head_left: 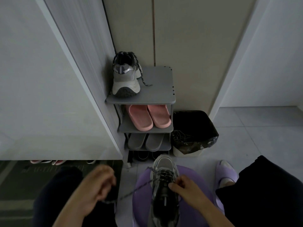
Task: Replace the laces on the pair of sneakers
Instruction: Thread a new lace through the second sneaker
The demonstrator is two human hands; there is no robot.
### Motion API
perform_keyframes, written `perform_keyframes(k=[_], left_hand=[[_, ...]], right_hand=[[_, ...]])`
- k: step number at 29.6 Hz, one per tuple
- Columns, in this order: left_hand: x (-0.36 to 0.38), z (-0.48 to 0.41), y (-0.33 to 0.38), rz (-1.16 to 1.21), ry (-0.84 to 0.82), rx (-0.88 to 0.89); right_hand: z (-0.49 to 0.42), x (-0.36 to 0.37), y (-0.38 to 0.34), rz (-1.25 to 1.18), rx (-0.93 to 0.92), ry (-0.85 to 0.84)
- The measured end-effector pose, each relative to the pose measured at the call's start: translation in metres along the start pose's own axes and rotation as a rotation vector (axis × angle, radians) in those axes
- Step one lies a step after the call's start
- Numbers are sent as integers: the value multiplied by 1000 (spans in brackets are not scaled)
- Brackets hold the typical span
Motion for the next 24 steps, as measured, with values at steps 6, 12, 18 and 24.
perform_keyframes(k=[6, 12, 18, 24], left_hand=[[52, -9, -22, -931, -249, 191], [97, -57, -4, -887, -30, 489], [103, -73, -10, -1069, -177, 448], [69, -62, -3, -941, -245, 385]], right_hand=[[-2, 3, 0, -143, -108, 67], [-8, 14, -23, 550, -304, 46], [17, 27, -54, 723, -447, -184], [39, 33, -55, 456, -412, -348]])
Point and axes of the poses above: each hand's wrist, its own z-axis away from the middle knuckle, its own x-axis out of the palm, y = z × x, the point moved 2 cm from there along -z, towards the middle knuckle, and after that the axes turned 11 degrees about -z, right-handed, at the moved point
